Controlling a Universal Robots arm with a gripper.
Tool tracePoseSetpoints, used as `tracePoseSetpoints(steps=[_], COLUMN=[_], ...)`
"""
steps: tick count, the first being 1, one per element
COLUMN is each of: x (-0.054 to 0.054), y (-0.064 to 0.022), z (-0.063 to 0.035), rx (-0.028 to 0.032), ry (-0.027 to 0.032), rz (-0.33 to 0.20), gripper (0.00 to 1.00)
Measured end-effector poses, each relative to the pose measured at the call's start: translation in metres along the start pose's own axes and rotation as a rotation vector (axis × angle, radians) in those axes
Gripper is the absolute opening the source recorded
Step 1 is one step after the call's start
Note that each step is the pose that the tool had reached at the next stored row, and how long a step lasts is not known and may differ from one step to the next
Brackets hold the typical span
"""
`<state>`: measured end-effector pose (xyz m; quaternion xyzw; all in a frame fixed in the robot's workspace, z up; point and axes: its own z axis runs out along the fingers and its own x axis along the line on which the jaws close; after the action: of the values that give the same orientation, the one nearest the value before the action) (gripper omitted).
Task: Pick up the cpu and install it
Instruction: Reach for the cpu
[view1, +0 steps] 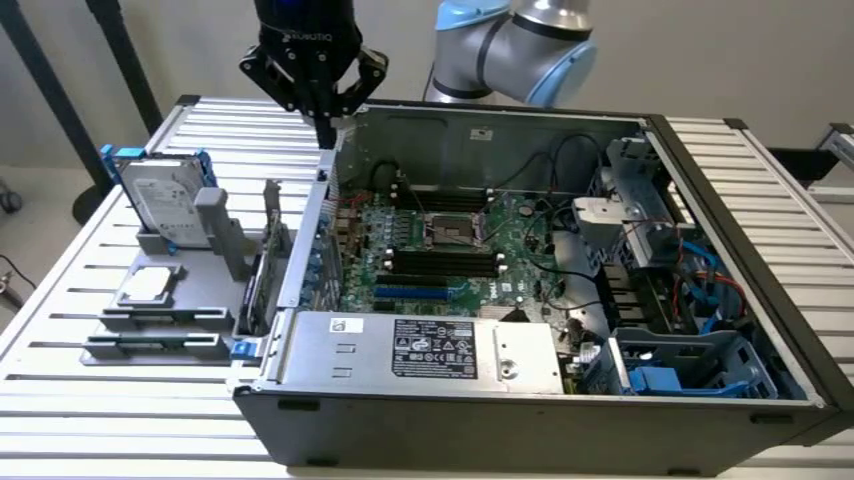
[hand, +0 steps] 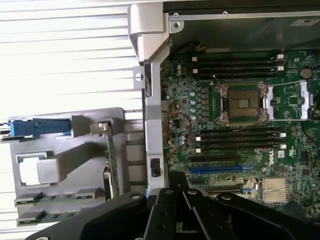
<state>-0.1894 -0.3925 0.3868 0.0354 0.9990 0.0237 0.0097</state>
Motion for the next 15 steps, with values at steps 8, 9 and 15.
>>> tracePoseSetpoints(steps=[8, 9, 15], x=[0.036, 0.041, 0.069], y=[0.0, 0.0, 0.0002], z=[0.0051, 0.0057, 0.0097], rx=[0.0033, 0.0038, 0.0067], ry=[0.0031, 0.0035, 0.0061], rz=[0.0, 0.0, 0.0], gripper=[0.11, 0.11, 0.11])
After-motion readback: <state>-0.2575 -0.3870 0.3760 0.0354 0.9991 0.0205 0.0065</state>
